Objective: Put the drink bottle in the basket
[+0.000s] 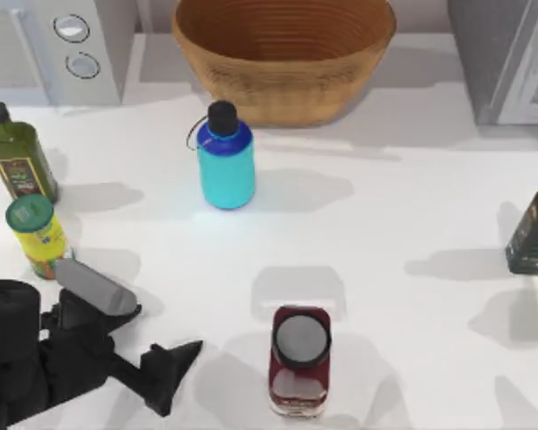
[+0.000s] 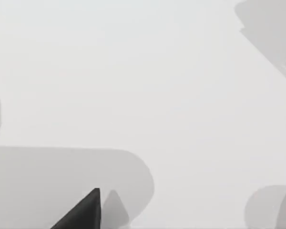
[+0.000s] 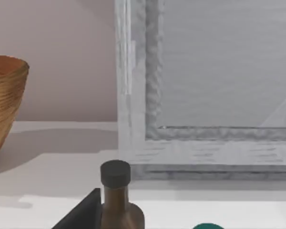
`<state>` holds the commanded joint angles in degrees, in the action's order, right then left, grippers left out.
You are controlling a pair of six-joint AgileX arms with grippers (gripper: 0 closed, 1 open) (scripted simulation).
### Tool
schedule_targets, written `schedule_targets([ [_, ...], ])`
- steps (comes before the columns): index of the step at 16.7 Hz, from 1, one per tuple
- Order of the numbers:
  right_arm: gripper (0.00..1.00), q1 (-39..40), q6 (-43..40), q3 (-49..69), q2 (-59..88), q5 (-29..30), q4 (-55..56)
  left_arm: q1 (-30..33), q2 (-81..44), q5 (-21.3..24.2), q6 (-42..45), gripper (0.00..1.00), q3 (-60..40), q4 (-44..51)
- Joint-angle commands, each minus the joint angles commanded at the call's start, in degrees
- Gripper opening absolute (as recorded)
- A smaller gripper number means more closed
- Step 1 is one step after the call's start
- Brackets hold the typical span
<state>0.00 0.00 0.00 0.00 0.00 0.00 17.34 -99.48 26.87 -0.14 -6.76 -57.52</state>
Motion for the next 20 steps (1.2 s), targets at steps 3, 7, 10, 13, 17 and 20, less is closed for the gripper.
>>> schedule_targets([
  [3, 1.00, 0.0, 0.0, 0.0, 0.0, 0.0, 0.0, -0.9, -15.8, 3.1, -0.8, 1.00, -6.8, -11.5],
  [7, 1.00, 0.0, 0.0, 0.0, 0.0, 0.0, 0.0, -2.9, -29.7, 6.3, -0.8, 1.00, -17.4, -25.7],
  [10, 1.00, 0.0, 0.0, 0.0, 0.0, 0.0, 0.0, -4.4, -34.4, 8.0, -0.2, 1.00, -24.7, -34.3],
  [13, 1.00, 0.0, 0.0, 0.0, 0.0, 0.0, 0.0, -5.4, -35.8, 9.0, 0.7, 1.00, -29.5, -39.7],
  [17, 1.00, 0.0, 0.0, 0.0, 0.0, 0.0, 0.0, -5.6, -35.9, 9.1, 0.8, 1.00, -30.2, -40.6],
  [20, 1.00, 0.0, 0.0, 0.0, 0.0, 0.0, 0.0, -5.2, -35.6, 8.9, 0.8, 1.00, -30.1, -40.5],
])
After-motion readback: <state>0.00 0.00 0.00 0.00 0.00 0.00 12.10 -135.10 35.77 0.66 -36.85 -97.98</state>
